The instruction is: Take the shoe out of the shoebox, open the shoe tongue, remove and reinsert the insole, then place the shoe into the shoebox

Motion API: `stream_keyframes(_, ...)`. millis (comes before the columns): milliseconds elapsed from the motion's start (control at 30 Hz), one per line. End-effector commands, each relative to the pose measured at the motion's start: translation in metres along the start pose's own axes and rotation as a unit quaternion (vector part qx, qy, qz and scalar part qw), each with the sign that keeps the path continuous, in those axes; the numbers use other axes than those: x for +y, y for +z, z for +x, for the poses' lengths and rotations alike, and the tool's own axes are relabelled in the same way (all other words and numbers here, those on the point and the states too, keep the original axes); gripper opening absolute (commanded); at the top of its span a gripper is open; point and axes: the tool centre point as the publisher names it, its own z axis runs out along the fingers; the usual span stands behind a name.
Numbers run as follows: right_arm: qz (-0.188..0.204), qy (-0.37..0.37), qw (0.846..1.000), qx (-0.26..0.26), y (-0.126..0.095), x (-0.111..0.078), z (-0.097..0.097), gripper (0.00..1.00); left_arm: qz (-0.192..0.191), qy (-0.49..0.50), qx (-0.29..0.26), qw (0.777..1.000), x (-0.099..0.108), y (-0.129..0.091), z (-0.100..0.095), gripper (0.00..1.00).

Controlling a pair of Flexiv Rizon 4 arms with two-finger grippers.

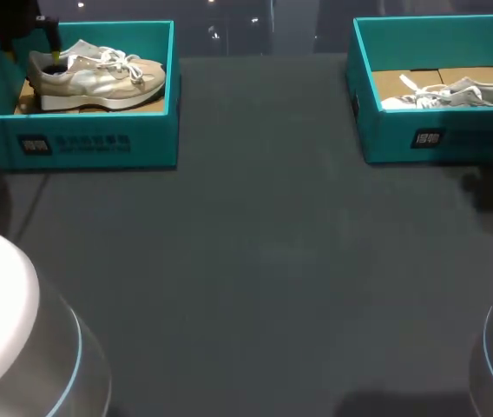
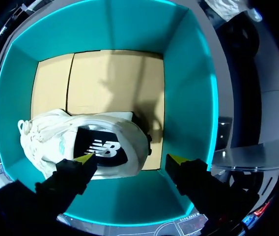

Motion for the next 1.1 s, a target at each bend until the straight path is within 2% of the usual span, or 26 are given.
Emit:
stream_keyframes(33,0.000,0.000,1.000,0.000,0.000,-0.001,0.000,1.00,0.003,0.003,0.002,1.000,-0.002,0.005,-0.001,0.89)
stream_keyframes(333,0.000,0.000,1.000,0.000,0.000,-0.001,0.000,1.00,0.021,0.002,0.005,1.000,-0.012,0.023,-0.004,0.87)
stream_keyframes(867,0.000,0.000,1.000,0.000,0.000,-0.001,0.000,1.00,0.025,-0.012,0.019,0.999,-0.014,0.044,-0.001,0.69)
stream_keyframes(1100,0.000,0.000,1.000,0.000,0.000,-0.001,0.000,1.00,0.026,-0.014,0.025,0.999,-0.013,0.052,0.000,0.72)
